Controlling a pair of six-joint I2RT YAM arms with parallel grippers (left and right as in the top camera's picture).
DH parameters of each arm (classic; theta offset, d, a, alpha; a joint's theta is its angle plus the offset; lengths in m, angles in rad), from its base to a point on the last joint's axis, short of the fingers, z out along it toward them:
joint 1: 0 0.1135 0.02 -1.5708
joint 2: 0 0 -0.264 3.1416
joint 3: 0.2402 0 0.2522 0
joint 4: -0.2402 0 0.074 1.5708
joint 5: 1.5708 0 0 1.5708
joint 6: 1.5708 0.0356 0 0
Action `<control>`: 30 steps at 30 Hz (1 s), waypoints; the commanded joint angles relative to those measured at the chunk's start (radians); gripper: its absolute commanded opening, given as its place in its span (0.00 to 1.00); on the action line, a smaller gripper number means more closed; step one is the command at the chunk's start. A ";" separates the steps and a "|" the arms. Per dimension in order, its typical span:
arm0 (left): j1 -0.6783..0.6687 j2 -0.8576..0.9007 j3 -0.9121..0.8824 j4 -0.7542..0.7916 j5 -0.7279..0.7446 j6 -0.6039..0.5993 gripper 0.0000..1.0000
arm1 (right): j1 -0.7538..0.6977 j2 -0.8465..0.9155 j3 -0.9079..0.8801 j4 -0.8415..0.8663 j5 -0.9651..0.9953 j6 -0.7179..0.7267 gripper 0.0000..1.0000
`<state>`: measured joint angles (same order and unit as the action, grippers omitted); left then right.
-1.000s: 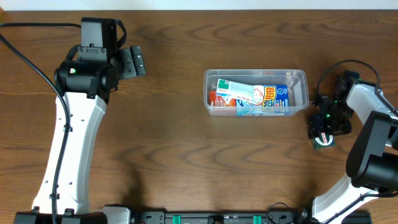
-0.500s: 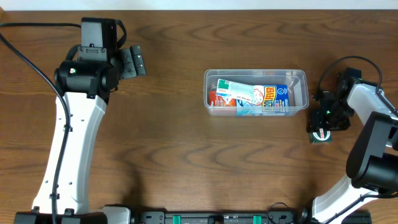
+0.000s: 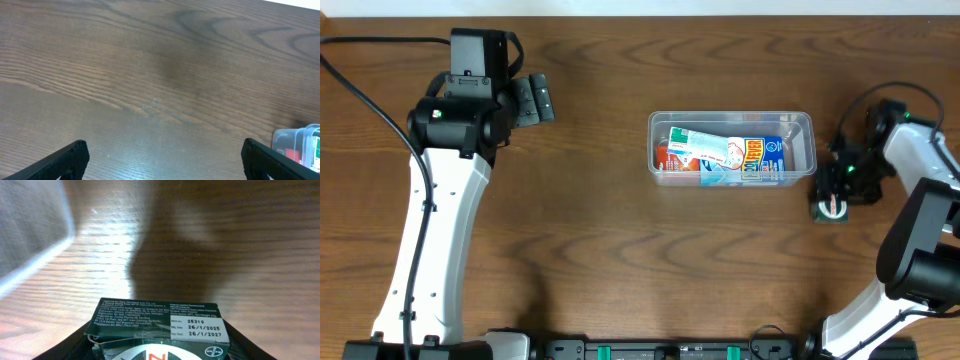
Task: Pack container
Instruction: 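Lift the Zam-Buk tin with the right gripper toward the container, then lower the tin into the container's right side and release it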
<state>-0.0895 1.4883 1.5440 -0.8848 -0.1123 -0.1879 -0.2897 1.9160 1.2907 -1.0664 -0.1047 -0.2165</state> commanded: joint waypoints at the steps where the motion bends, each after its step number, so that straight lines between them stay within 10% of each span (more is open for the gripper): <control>1: 0.002 0.002 0.001 -0.001 -0.012 -0.016 0.98 | -0.010 -0.004 0.122 -0.059 -0.023 0.049 0.41; 15: 0.002 0.002 0.001 -0.001 -0.012 -0.016 0.98 | 0.072 -0.007 0.553 -0.390 -0.023 0.132 0.38; 30: 0.002 0.002 0.001 -0.001 -0.012 -0.016 0.98 | 0.434 -0.004 0.645 -0.232 0.093 0.323 0.38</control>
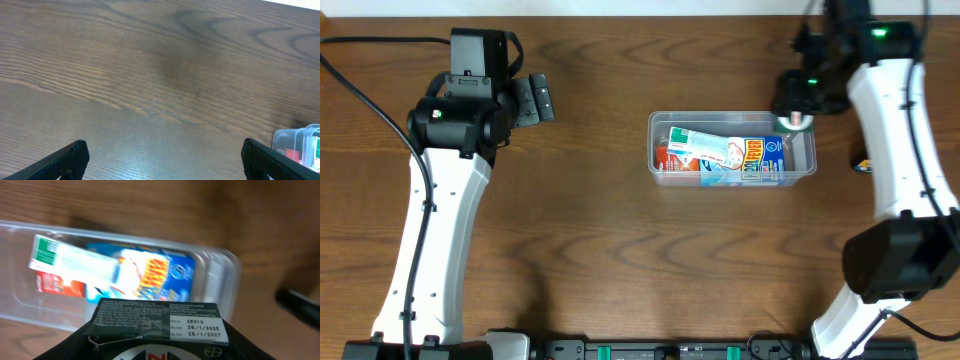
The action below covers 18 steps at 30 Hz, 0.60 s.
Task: Pack container
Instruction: 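Lower the tin into the container's right side and release it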
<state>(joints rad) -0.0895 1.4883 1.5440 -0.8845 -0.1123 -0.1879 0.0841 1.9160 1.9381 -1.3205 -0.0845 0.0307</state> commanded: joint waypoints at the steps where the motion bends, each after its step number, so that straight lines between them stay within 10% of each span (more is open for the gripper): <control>1: 0.002 0.002 0.001 -0.001 -0.012 -0.016 0.98 | 0.081 -0.003 -0.007 0.037 0.096 0.090 0.39; 18: 0.002 0.002 0.001 -0.001 -0.012 -0.016 0.98 | 0.148 0.160 -0.024 0.003 0.111 0.187 0.36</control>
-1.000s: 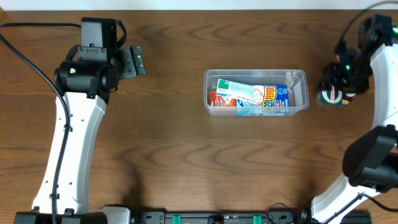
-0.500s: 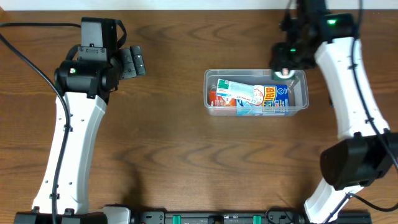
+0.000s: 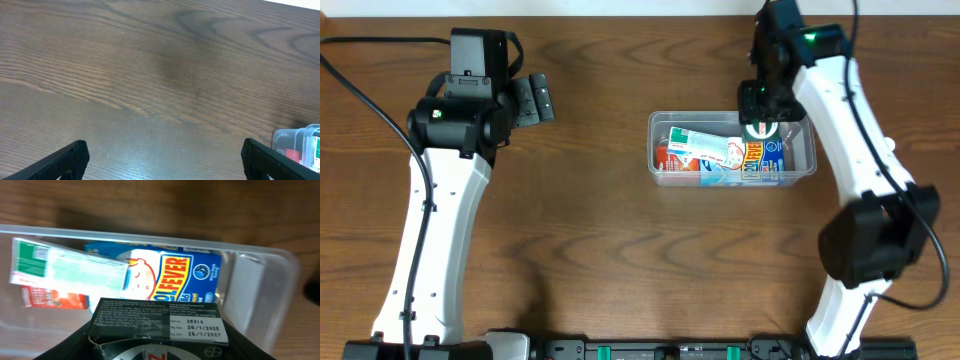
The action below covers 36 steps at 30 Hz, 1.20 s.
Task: Pack container
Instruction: 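Lower the tin into the container's right side and release it, then retract the right gripper to the small dark bottle at right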
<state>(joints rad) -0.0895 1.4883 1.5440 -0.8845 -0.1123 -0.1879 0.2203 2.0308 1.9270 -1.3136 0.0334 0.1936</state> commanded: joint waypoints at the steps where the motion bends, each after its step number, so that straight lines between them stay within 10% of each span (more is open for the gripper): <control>1: 0.002 0.002 0.001 -0.001 -0.012 -0.016 0.98 | 0.012 0.062 -0.013 -0.004 -0.007 0.034 0.36; 10: 0.002 0.002 0.001 -0.001 -0.012 -0.016 0.98 | 0.012 0.145 -0.013 -0.014 -0.011 0.038 0.37; 21: 0.002 0.002 0.001 -0.001 -0.012 -0.016 0.98 | 0.012 0.156 -0.013 -0.010 -0.036 -0.001 0.99; 36: 0.002 0.002 0.001 -0.001 -0.012 -0.016 0.98 | -0.178 -0.153 0.027 -0.072 -0.041 -0.059 0.99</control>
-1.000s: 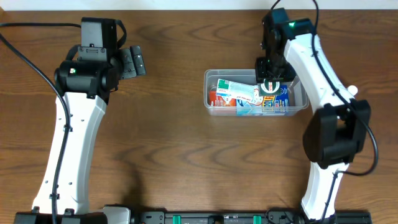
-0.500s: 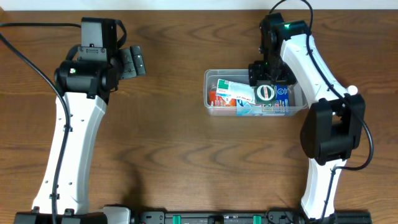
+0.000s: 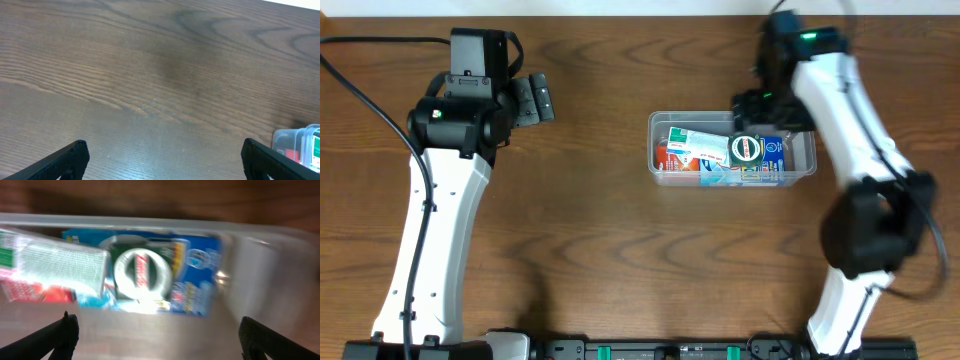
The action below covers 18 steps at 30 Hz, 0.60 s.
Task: Pack container
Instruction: 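Retract the right gripper to the small dark bottle at right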
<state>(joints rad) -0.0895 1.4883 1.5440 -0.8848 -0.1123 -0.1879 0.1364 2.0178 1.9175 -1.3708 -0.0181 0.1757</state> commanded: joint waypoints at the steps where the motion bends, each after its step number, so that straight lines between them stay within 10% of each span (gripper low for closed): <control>1: 0.002 0.002 0.001 -0.001 -0.012 -0.016 0.98 | -0.137 -0.163 0.037 -0.021 0.014 -0.063 0.99; 18: 0.002 0.002 0.001 -0.001 -0.012 -0.016 0.98 | -0.568 -0.080 -0.059 -0.024 -0.011 -0.158 0.91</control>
<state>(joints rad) -0.0895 1.4883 1.5440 -0.8845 -0.1123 -0.1879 -0.4309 1.9156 1.8877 -1.4097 -0.0093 0.0620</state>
